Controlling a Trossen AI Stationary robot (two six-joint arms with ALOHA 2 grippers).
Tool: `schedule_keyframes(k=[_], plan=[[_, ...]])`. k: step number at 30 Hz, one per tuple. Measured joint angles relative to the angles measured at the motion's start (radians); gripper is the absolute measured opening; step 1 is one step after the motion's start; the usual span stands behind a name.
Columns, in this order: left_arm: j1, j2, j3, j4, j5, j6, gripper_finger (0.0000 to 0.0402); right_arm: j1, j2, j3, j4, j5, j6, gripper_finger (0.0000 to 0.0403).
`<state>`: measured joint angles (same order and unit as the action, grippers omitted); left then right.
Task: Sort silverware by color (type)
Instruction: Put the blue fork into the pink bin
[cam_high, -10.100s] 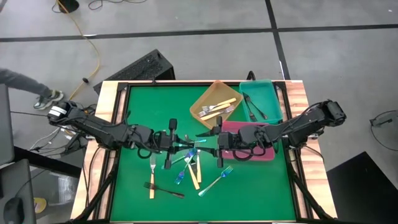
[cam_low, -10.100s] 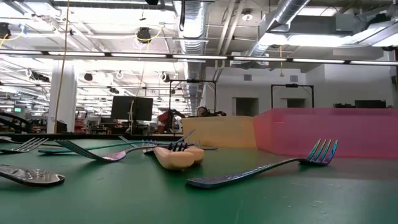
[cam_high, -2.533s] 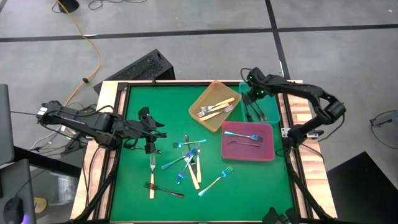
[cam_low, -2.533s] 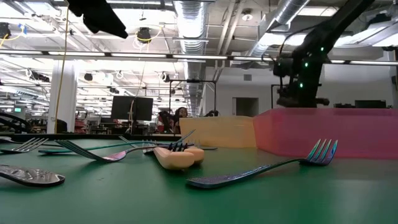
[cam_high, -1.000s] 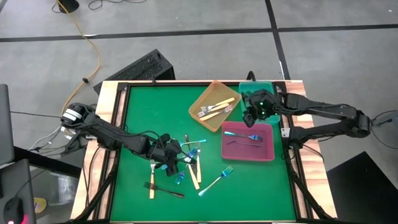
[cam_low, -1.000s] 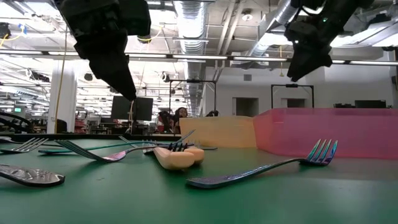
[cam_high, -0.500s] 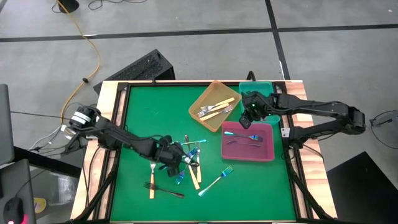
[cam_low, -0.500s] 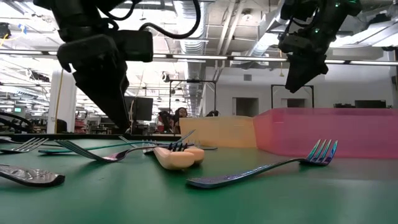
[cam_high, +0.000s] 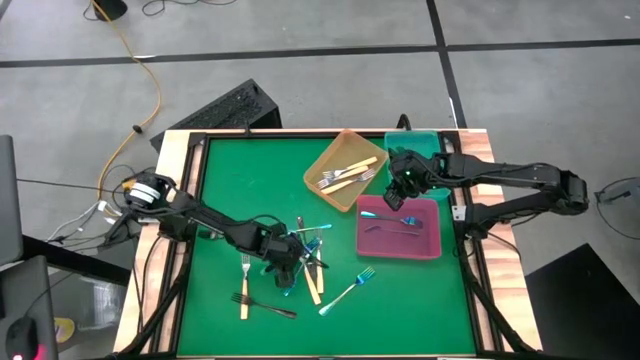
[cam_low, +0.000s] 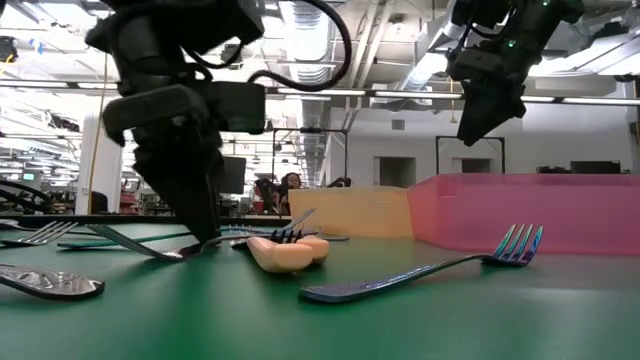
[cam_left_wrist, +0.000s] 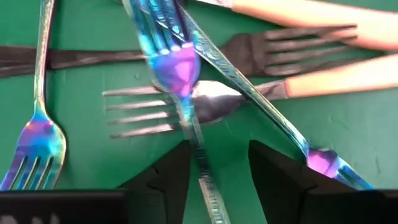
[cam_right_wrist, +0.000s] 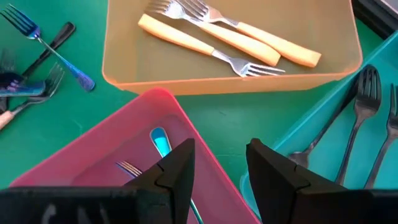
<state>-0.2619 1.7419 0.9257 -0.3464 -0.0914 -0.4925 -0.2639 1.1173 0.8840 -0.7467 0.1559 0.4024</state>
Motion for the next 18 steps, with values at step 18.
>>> schedule_keyframes(k=[18], plan=[[0.05,-0.006,-0.001,-0.001,0.084,0.047,0.0005,0.023,0.0,0.0,0.001,0.003,0.001,0.0166]])
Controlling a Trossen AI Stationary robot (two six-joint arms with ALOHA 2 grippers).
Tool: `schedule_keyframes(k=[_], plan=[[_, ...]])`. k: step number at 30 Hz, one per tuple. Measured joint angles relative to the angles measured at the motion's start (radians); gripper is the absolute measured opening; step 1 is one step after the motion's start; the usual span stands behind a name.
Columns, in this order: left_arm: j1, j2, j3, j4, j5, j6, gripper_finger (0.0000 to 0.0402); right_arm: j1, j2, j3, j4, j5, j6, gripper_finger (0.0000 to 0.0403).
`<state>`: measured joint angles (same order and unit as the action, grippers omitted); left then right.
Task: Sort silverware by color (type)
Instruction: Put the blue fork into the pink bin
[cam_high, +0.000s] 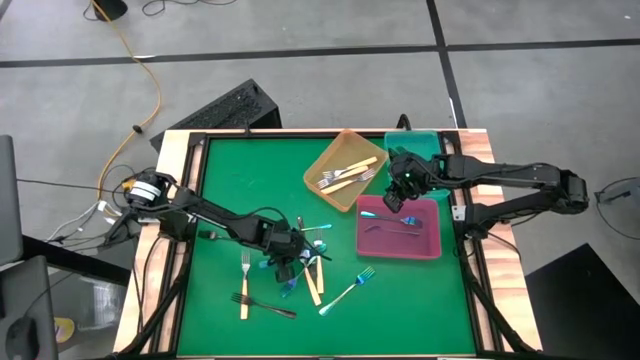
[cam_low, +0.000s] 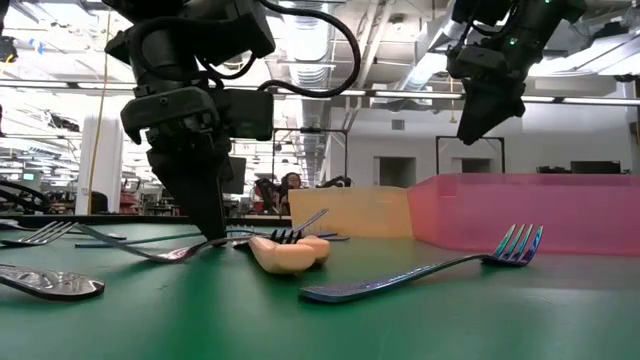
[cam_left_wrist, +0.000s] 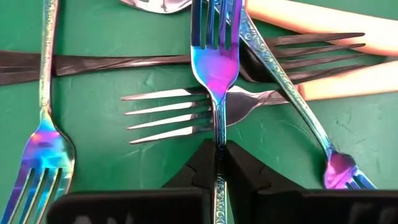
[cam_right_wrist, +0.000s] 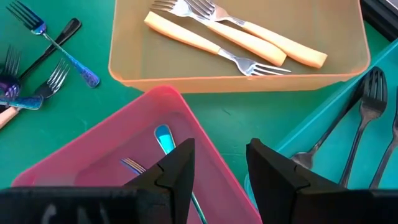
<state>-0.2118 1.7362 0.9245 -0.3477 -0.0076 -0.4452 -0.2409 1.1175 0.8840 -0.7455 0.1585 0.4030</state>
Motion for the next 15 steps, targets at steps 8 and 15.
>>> schedule_keyframes(k=[8,15], plan=[[-0.019,-0.144,-0.002,-0.11,-0.119,0.007,0.0002,0.0,0.0,0.0,0.089,0.0,-0.002,0.0166],[-0.083,-0.358,-0.002,-0.082,-0.443,-0.01,0.0001,0.031,0.0,0.0,0.351,0.006,-0.037,0.0166]])
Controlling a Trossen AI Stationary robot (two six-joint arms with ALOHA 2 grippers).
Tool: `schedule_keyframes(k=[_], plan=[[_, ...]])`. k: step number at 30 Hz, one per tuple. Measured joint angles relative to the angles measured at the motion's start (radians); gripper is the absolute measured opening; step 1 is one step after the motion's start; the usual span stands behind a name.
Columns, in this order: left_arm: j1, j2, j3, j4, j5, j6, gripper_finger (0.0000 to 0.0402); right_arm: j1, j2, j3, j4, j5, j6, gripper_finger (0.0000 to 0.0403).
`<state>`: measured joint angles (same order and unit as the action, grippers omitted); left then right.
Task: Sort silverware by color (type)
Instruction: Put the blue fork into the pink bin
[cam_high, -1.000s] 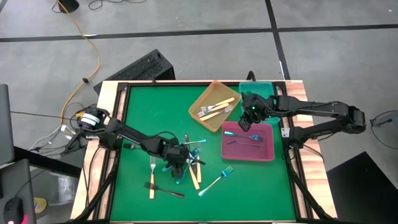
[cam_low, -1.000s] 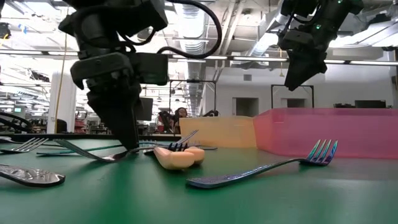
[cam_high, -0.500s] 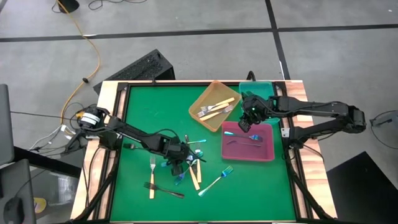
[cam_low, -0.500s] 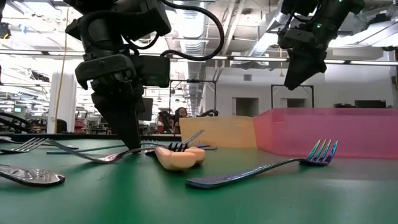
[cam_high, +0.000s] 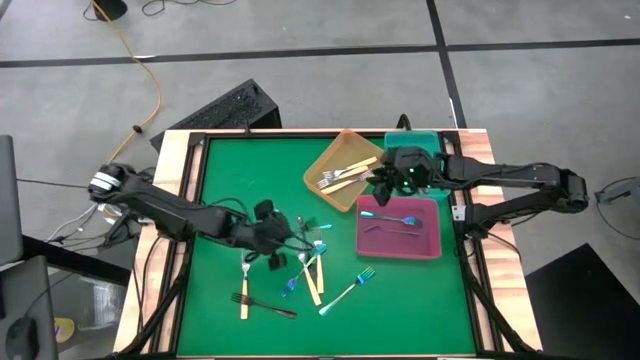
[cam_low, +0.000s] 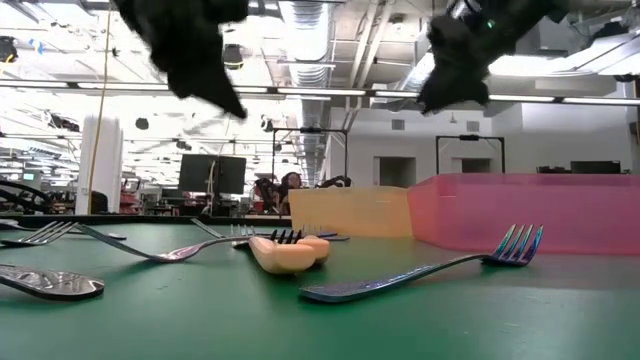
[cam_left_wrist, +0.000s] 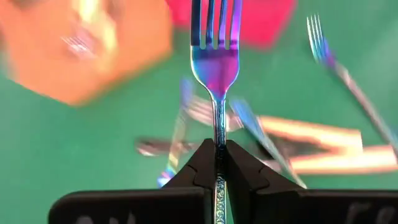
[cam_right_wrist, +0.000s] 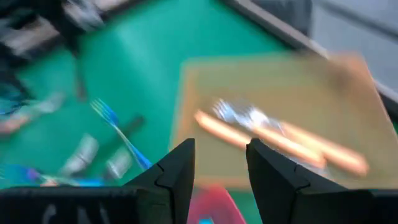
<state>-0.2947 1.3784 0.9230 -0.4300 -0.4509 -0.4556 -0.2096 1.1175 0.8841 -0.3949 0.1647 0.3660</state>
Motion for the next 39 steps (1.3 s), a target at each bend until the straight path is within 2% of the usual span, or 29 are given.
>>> schedule_keyframes(k=[3,7,12,14,18,30,39], plan=[[-0.031,-0.096,-0.005,0.075,-0.084,0.075,0.0001,0.043,0.0,0.0,0.142,-0.001,-0.078,0.0166],[-0.061,-0.217,-0.083,0.345,-0.074,0.208,0.0001,0.12,0.0,0.0,0.303,-0.001,-0.201,0.0166],[-0.053,-0.305,-0.235,0.737,0.071,0.387,0.0,0.225,0.022,-0.029,0.547,-0.002,-0.296,0.0166],[-0.034,-0.306,-0.288,0.862,0.135,0.417,0.0,0.259,0.054,-0.036,0.67,-0.002,-0.324,0.0166],[0.016,-0.278,-0.36,1.038,0.209,0.424,0.0,0.307,0.134,-0.04,0.802,-0.002,-0.374,0.0166],[0.069,-0.23,-0.377,1.095,0.236,0.459,0.0,0.311,0.421,-0.038,1.178,-0.003,-0.367,0.0174],[0.07,-0.23,-0.377,1.067,0.229,0.471,0.0008,0.339,0.51,0.06,1.182,-0.009,-0.375,0.0273]])
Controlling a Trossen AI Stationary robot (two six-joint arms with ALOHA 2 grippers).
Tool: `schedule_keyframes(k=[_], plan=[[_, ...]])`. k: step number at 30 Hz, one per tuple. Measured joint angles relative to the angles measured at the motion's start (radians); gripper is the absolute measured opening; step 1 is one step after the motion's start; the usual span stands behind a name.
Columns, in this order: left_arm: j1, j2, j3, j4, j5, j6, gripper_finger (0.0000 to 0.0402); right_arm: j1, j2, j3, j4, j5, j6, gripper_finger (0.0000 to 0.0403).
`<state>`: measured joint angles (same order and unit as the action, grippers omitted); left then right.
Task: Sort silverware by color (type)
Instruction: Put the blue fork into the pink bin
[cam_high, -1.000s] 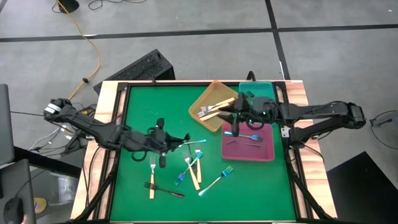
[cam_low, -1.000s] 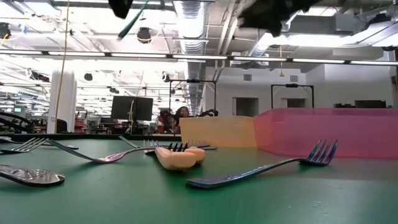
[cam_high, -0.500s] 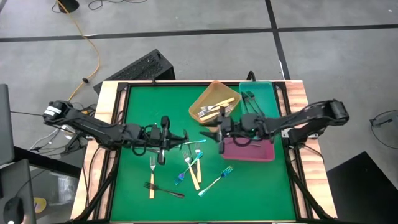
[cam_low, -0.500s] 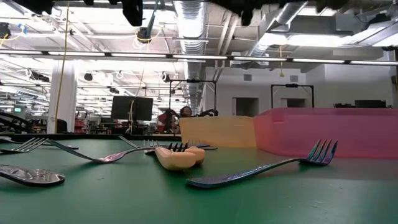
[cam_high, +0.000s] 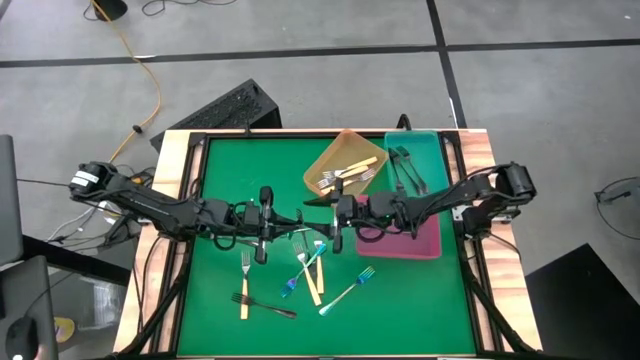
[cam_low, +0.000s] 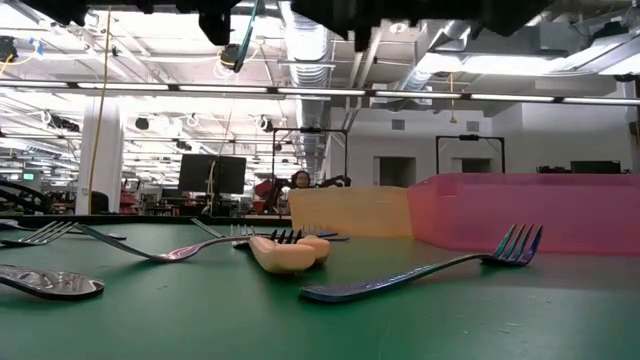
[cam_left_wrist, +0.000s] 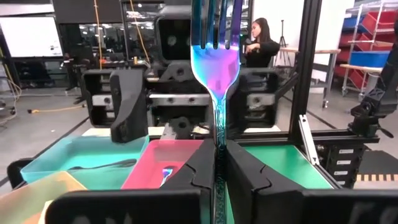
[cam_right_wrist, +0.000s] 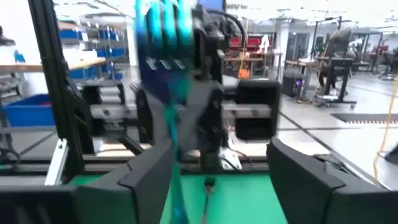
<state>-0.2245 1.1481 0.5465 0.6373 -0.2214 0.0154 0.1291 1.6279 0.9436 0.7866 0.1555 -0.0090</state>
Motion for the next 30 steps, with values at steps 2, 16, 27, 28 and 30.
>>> schedule_keyframes(k=[2,16,27,28,30], plan=[[0.0,0.0,0.0,0.0,0.0,0.0,0.0006,0.004,0.011,0.026,-0.024,0.0,0.0,0.0288],[0.008,0.045,0.001,0.012,0.003,0.002,0.0005,0.015,0.014,0.113,-0.145,-0.002,-0.02,0.0297],[0.031,0.079,0.001,0.073,0.016,-0.004,0.0006,0.015,0.014,0.116,-0.193,0.0,-0.026,0.027],[0.031,0.079,0.001,0.077,0.017,-0.004,0.0006,0.015,0.014,0.116,-0.197,0.0,-0.026,0.0267],[0.031,0.079,0.001,0.074,0.018,-0.012,0.0006,0.015,0.014,0.116,-0.192,0.0,-0.026,0.0258]])
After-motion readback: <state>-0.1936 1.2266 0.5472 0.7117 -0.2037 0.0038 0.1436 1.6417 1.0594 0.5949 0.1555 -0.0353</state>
